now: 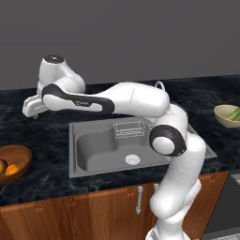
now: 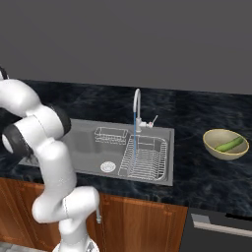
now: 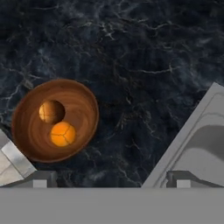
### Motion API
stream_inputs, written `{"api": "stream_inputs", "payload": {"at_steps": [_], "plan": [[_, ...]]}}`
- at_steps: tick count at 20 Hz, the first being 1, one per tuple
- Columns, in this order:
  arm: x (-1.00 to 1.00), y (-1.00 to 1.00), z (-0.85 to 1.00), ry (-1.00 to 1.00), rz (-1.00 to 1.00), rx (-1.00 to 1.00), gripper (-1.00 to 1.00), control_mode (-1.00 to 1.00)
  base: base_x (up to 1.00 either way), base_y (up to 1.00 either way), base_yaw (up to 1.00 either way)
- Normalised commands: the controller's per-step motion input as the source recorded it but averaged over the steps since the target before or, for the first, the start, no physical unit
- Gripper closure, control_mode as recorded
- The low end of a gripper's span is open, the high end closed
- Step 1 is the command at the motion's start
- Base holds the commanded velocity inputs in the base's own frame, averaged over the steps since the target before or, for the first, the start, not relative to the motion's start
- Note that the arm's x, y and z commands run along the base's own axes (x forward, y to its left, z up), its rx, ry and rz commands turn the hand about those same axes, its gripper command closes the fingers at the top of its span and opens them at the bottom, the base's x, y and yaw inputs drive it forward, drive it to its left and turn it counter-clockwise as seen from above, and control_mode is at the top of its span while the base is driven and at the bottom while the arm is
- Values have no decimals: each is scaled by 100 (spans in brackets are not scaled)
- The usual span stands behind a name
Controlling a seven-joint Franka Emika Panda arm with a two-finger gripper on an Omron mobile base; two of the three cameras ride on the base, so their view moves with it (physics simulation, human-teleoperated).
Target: Pick the oranges from the sink and place them in one bowl. Place the cucumber in the other bowl. Then turn off the sink faucet.
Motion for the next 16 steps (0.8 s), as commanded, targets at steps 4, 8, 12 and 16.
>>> {"api": "stream_inputs", "payload": {"at_steps": [4,8,12,16], "plan": [[-10,-100,0,-12,2,24,-100,-100,0,0,0],[-18,-100,5,-7,3,23,-100,-100,0,0,0],[-22,-100,5,-3,2,22,-100,-100,0,0,0],[-18,-100,11,0,2,21,-100,-100,0,0,0]]}}
